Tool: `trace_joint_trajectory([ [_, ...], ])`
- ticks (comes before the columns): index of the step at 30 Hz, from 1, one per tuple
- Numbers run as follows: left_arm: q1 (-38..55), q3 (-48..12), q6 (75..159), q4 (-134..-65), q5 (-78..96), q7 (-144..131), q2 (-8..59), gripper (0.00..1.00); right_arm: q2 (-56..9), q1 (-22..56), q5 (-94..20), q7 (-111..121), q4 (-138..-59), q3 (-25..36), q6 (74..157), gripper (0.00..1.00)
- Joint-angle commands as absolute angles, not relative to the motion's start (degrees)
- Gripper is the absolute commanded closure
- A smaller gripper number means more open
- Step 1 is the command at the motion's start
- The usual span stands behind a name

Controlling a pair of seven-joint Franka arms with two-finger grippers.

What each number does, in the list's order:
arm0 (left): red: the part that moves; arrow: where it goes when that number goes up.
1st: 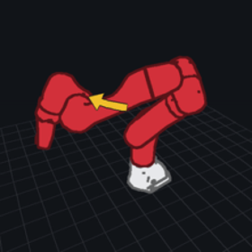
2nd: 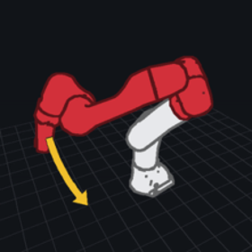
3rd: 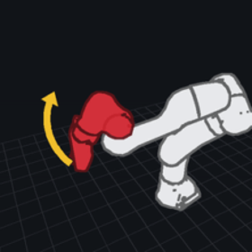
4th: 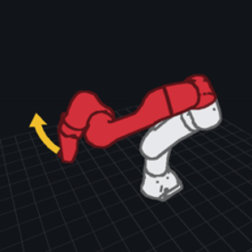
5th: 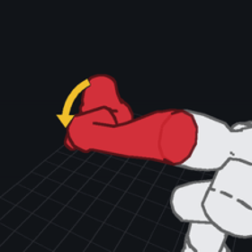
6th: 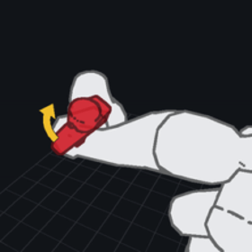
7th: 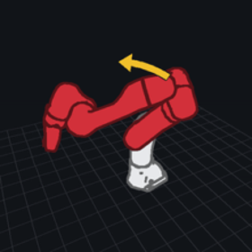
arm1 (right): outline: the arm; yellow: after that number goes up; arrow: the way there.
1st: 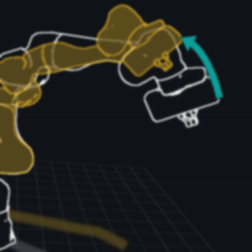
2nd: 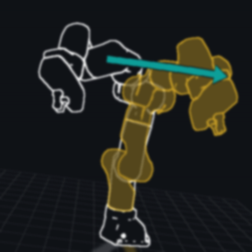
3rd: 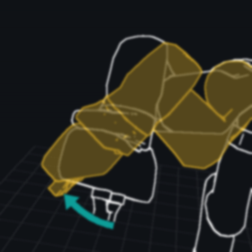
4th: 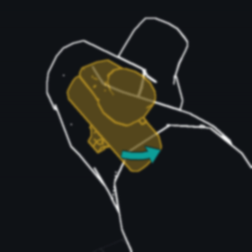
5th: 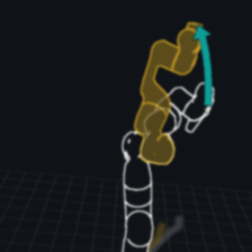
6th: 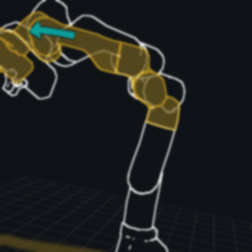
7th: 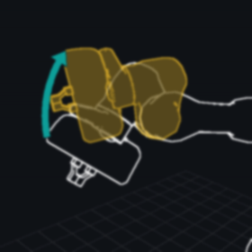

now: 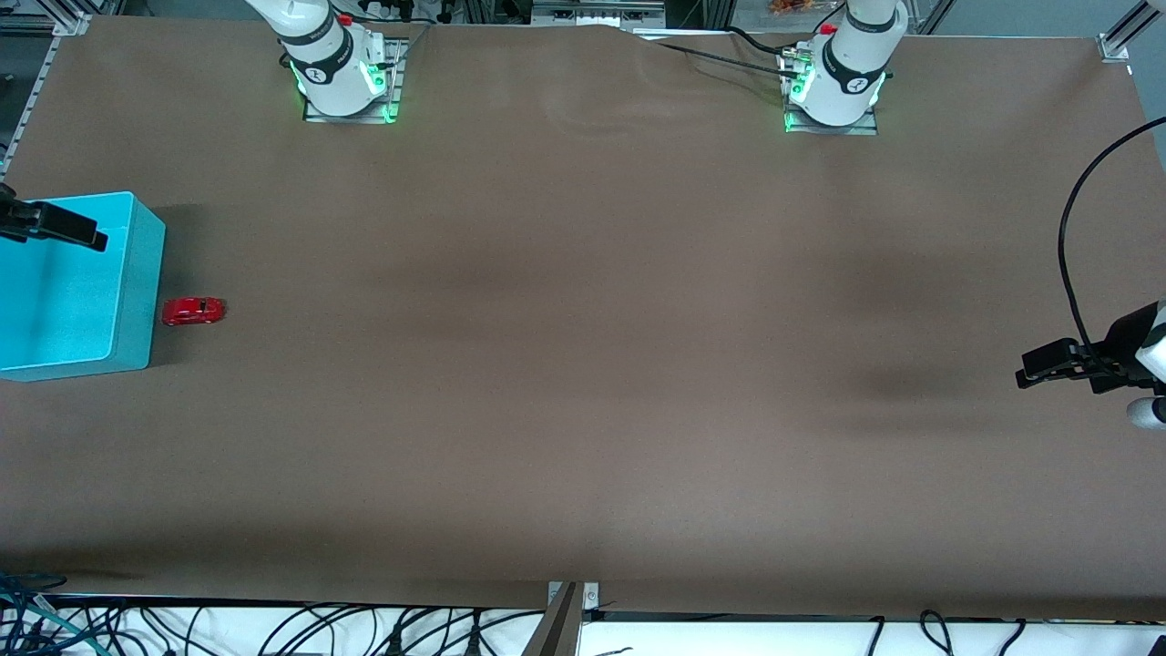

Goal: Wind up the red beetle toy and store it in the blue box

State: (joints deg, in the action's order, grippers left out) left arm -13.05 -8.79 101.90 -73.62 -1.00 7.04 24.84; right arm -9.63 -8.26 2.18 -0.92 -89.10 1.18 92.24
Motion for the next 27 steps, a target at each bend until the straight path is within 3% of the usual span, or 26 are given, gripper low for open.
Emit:
trace_joint_trajectory([
  [1, -12.66, -8.44, 100.99, -73.56, -2.20, 8.09, 24.52, 0.00, -8.09, -8.88, 2.90, -3.60, -94.56, 1.67, 97.37, 0.00],
  [27, -12.74, -8.35, 100.99, -73.74, -2.20, 8.09, 24.61, 0.00, -1.41, -8.88, 2.99, -5.98, -120.58, 7.29, 120.05, 0.00],
])
